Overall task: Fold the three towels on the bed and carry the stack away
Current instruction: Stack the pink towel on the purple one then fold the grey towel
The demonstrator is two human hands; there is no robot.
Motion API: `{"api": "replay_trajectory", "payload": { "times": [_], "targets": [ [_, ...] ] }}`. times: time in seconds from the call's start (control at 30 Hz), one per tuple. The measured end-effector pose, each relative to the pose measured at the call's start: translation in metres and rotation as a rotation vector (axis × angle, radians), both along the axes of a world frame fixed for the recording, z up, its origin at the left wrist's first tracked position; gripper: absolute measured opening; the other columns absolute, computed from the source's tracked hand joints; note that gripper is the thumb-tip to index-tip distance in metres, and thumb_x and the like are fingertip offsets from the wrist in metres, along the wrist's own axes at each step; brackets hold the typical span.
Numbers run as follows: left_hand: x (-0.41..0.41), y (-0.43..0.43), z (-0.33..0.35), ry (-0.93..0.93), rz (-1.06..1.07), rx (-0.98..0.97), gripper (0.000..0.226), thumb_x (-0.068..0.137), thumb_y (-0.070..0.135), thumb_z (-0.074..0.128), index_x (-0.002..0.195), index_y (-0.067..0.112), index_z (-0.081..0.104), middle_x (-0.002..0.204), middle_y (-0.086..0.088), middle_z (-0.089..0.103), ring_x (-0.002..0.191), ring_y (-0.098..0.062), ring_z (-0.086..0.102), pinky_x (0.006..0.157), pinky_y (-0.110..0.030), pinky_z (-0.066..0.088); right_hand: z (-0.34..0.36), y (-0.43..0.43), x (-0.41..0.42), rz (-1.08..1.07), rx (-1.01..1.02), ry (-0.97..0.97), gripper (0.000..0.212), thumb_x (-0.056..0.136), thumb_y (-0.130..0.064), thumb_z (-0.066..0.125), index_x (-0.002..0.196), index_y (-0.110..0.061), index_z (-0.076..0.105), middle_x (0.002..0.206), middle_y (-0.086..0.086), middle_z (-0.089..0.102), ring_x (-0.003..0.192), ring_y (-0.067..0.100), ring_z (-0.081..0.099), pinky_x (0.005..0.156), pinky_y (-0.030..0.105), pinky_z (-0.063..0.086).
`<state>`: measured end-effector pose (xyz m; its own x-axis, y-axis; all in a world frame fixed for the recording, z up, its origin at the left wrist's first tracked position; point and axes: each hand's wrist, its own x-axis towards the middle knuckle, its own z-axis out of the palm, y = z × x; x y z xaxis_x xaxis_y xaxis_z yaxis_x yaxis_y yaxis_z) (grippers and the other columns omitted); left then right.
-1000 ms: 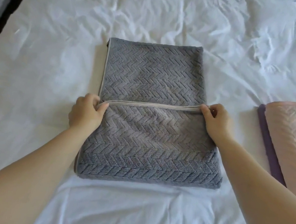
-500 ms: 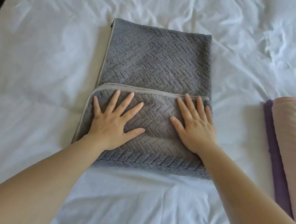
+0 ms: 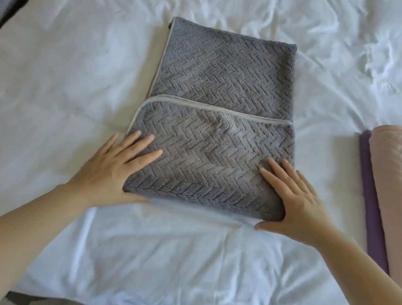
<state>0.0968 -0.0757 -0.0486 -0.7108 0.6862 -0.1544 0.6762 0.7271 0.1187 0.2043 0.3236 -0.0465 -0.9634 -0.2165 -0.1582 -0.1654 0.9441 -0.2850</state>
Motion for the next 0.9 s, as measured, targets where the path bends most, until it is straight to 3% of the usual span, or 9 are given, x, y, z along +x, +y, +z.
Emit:
{"api": "replay_trajectory", "payload": {
  "times": [0.1,0.2,0.37,0.5,0.57,0.6,0.73,0.83,0.9],
  "targets": [
    [0.009,-0.007,-0.004,-0.009,0.073,0.133,0.090,0.067,0.042,0.079,0.144,0.018,0.040,0.152,-0.012,0.034,0.140,-0.033,0.032,0.111,-0.052,0.029,-0.001,-0.003,0.010,-0.016,0.018,0.105,0.100,0.056,-0.042,0.086,0.142,-0.018,0.041,0.151,0.003,0.037,0.141,0.027,0.031,0.113,0.049,0.028],
    [0.013,-0.002,-0.001,-0.036,0.173,0.224,0.085,0.054,0.014,0.090,0.131,0.008,0.055,0.139,-0.015,0.051,0.126,-0.035,0.051,0.102,-0.049,0.040,0.006,-0.008,0.012,-0.059,-0.024,0.147,0.079,0.055,-0.016,0.086,0.129,-0.008,0.057,0.135,0.009,0.056,0.129,0.031,0.049,0.107,0.051,0.037],
    [0.015,-0.003,0.045,-0.143,0.486,0.299,0.055,0.064,0.025,0.079,0.116,0.032,0.062,0.110,-0.009,0.065,0.097,-0.031,0.062,0.081,-0.037,0.049,0.049,-0.013,0.017,-0.205,-0.115,0.101,0.056,0.062,-0.011,0.077,0.117,-0.015,0.064,0.111,0.002,0.070,0.112,0.027,0.060,0.108,0.034,0.031],
    [0.020,-0.008,0.097,-0.343,0.585,0.467,0.034,0.056,0.035,0.062,0.090,0.037,0.062,0.091,0.000,0.067,0.085,-0.023,0.061,0.075,-0.033,0.048,0.101,-0.009,0.024,-0.327,-0.313,-0.073,0.041,0.063,-0.010,0.076,0.100,-0.023,0.065,0.085,0.003,0.067,0.089,0.027,0.061,0.076,0.029,0.050],
    [0.013,-0.008,0.118,-0.479,0.632,0.580,0.030,0.056,0.030,0.064,0.086,0.030,0.065,0.086,0.001,0.067,0.081,-0.018,0.060,0.069,-0.028,0.045,0.121,0.000,0.019,-0.369,-0.433,-0.116,0.039,0.064,-0.009,0.077,0.096,-0.027,0.063,0.086,0.001,0.066,0.081,0.019,0.061,0.062,0.014,0.046],
    [0.005,-0.007,0.126,-0.536,0.658,0.656,0.027,0.057,0.028,0.065,0.084,0.027,0.066,0.085,0.000,0.066,0.080,-0.017,0.059,0.068,-0.027,0.044,0.129,0.005,0.012,-0.411,-0.505,-0.110,0.039,0.066,-0.007,0.077,0.096,-0.028,0.063,0.088,0.000,0.066,0.079,0.015,0.061,0.063,0.012,0.046],
    [-0.051,0.010,0.136,-0.625,0.843,0.909,0.015,0.071,0.032,0.066,0.078,0.018,0.064,0.083,0.004,0.062,0.084,-0.015,0.056,0.074,-0.028,0.042,0.139,0.024,-0.040,-0.671,-0.962,-0.052,0.032,0.075,-0.005,0.071,0.096,-0.029,0.067,0.090,0.005,0.069,0.085,0.014,0.064,0.077,0.024,0.052],
    [-0.108,0.038,0.127,-0.726,0.941,1.051,0.019,0.072,0.044,0.060,0.079,0.030,0.070,0.095,0.007,0.067,0.101,-0.018,0.059,0.089,-0.037,0.042,0.122,0.034,-0.094,-0.847,-1.165,0.008,0.007,0.082,-0.017,0.065,0.088,-0.020,0.069,0.083,-0.001,0.070,0.089,0.021,0.064,0.077,0.033,0.051],
    [-0.148,0.058,0.112,-0.810,0.971,1.073,0.034,0.064,0.059,0.062,0.083,0.034,0.074,0.100,0.005,0.072,0.099,-0.016,0.063,0.088,-0.037,0.047,0.103,0.036,-0.131,-1.018,-1.206,0.047,0.028,0.076,-0.040,0.071,0.093,-0.017,0.070,0.093,0.002,0.072,0.096,0.023,0.065,0.085,0.039,0.053]
  ]
}}
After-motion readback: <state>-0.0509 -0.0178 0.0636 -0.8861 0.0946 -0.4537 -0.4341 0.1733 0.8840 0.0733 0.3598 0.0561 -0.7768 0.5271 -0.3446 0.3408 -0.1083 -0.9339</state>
